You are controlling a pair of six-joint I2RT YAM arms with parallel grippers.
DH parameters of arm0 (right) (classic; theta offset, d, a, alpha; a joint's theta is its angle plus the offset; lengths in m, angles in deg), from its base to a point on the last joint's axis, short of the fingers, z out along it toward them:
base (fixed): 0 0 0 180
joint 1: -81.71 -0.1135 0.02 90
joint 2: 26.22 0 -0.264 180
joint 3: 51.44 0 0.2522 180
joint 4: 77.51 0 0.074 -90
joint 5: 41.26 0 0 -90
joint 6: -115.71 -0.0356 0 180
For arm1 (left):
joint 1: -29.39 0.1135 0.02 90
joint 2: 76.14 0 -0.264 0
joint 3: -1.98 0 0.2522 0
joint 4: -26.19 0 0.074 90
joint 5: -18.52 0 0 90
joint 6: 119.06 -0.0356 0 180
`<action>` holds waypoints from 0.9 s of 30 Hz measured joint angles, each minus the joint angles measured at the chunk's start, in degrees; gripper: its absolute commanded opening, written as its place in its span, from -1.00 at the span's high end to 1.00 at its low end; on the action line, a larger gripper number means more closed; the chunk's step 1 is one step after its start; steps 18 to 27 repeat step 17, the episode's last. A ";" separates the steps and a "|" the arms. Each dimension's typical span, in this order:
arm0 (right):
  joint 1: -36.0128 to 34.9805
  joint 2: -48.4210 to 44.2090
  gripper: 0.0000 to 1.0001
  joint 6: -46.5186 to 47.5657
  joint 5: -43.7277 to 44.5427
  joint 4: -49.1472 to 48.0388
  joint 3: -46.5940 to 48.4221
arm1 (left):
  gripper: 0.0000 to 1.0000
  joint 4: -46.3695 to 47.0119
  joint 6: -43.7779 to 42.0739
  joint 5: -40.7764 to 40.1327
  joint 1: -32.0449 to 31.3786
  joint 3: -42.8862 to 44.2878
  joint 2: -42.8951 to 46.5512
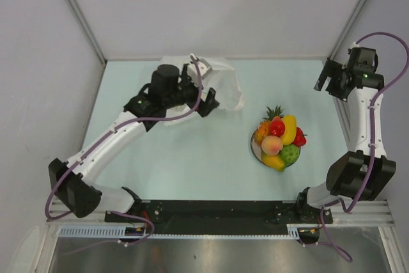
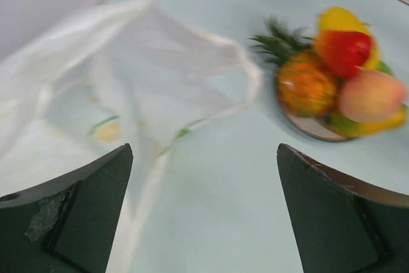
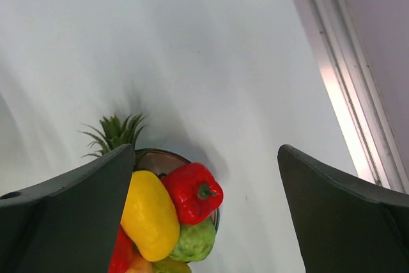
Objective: Take the fake fruits out of the plastic bag
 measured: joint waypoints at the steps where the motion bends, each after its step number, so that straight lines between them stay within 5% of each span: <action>1: 0.22 -0.55 -0.99 -0.96 1.36 -0.37 -0.50 | -0.99 0.31 -0.46 -1.64 1.99 0.07 0.90; 11: 0.68 -6.56 -1.00 -3.21 5.31 -1.53 -3.41 | -1.00 7.43 -3.41 -24.35 13.55 0.07 4.48; 17: 0.57 -6.58 -1.00 -3.13 2.54 -5.46 -3.48 | -1.00 6.86 -0.02 -27.23 22.05 0.07 4.31; 27: 0.57 -6.58 -1.00 -3.13 2.54 -5.46 -3.48 | -1.00 6.86 -0.02 -27.23 22.05 0.07 4.31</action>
